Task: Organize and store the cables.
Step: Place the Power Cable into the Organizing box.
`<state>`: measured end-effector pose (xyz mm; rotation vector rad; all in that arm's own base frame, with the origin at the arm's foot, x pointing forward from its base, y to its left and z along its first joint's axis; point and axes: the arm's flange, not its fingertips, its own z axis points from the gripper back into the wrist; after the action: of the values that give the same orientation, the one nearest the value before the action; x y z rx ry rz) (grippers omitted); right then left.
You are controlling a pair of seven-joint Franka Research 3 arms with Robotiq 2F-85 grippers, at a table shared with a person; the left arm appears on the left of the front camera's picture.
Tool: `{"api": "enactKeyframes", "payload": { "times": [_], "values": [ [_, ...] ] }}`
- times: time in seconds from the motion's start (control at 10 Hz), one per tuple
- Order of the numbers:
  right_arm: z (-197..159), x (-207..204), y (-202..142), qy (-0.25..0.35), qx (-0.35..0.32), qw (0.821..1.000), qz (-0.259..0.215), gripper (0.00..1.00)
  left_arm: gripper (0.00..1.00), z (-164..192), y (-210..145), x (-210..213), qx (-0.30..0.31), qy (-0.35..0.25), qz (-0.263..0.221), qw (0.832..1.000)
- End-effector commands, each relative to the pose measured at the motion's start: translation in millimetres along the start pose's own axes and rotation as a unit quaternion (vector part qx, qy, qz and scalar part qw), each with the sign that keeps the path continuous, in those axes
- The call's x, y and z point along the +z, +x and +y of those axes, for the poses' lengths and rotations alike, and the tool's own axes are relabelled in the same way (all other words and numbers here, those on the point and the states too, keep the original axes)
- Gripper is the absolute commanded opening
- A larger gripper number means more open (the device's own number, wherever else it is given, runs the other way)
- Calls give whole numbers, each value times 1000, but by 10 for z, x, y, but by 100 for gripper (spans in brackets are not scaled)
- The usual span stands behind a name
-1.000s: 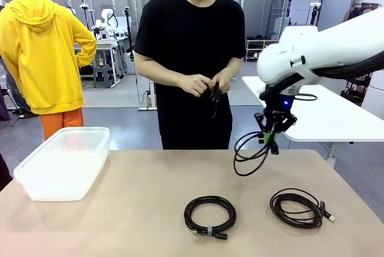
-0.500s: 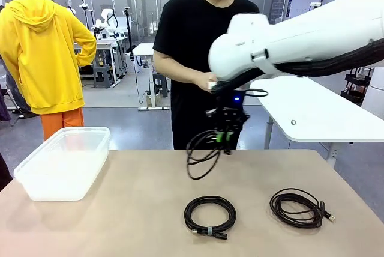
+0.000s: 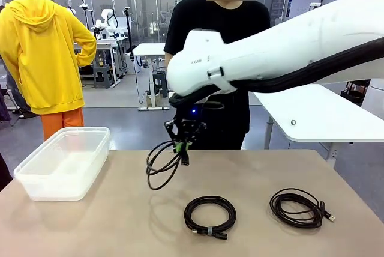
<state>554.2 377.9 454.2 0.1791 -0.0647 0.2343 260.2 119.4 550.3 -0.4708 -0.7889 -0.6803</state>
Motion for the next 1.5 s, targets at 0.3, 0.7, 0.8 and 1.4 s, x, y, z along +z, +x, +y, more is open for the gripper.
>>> {"api": "enactKeyframes", "payload": {
  "times": [0.3, 0.7, 0.8, 1.4],
  "values": [
    [30, -675, 185, 43, -49, 998, 10, 18, 100, 2, 0, 9, -6, -4, -3, 1000],
    [-151, -1128, 74, 38, -69, 996, 32, 18, 100, 2, 0, 9, -6, -4, -3, 1000],
    [-170, -1201, 64, 40, -62, 997, 40, 18, 100, 2, 0, 9, -6, -4, -3, 1000],
    [-243, -1100, -38, 11, -55, 998, 38, 100, 100, 2, 0, 9, -6, -4, -3, 1000]
  ]
}}
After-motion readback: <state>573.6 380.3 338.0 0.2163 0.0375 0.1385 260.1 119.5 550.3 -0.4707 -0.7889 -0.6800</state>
